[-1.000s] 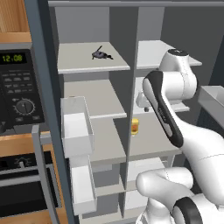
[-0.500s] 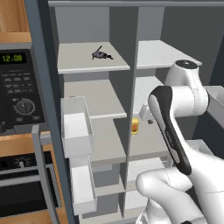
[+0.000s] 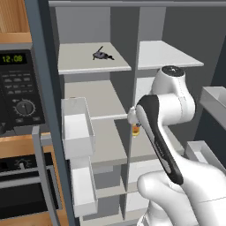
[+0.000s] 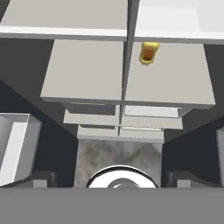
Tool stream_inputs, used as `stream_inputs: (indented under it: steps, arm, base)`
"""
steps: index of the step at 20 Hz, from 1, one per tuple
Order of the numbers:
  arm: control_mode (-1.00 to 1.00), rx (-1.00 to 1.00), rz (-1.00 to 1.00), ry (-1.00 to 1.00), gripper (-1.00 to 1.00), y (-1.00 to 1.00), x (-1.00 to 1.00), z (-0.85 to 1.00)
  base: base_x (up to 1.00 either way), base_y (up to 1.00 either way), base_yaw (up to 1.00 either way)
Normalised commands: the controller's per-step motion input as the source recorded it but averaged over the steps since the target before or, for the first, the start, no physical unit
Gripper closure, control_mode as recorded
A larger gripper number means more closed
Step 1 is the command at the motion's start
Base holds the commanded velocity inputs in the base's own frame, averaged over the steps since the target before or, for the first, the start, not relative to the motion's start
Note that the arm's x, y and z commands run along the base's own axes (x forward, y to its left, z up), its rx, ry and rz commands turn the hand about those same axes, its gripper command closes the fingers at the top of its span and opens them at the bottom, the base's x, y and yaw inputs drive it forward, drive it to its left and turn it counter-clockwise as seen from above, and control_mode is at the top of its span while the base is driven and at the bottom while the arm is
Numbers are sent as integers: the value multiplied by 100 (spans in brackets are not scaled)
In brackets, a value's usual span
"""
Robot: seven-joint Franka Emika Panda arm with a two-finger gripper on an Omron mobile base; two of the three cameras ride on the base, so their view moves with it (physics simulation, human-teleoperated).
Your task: Pick up the frozen fish from the freezer, place it on any shelf in the fridge, and close the fridge and freezer doors when done.
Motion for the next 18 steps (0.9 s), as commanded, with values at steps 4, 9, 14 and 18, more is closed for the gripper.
stream_inputs:
  steps: [4,9,14,18]
  arm:
    - [-100,0,0,0,-100,56,31,0]
    - [-100,1,0,-1,-100,5,4,0]
    - [-100,0,1,-3,-100,-94,-43,-13]
    - [-100,0,0,0,-100,-71,-29,-2]
  base:
    - [0,0,0]
    - [0,0,0]
    - [0,0,0]
    - [0,0,0]
